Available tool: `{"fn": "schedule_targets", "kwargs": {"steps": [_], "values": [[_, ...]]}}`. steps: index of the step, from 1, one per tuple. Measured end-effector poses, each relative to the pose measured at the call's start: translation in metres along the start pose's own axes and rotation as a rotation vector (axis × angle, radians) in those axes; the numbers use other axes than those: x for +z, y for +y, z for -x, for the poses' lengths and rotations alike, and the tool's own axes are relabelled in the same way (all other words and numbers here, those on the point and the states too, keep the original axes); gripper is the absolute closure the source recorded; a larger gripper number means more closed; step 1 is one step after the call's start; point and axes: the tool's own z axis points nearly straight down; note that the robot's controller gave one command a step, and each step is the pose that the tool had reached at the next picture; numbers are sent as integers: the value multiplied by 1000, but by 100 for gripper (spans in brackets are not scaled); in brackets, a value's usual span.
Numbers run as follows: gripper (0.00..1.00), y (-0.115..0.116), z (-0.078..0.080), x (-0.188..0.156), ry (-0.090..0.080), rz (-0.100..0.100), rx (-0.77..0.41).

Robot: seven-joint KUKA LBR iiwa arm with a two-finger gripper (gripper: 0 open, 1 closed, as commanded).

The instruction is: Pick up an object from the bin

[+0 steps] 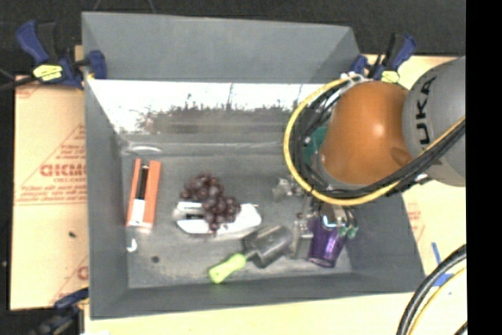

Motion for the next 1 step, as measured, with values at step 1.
{"fn": "schedule_targets", "kwargs": {"steps": [1], "values": [[100, 0, 0, 0, 0, 0, 0]]}}
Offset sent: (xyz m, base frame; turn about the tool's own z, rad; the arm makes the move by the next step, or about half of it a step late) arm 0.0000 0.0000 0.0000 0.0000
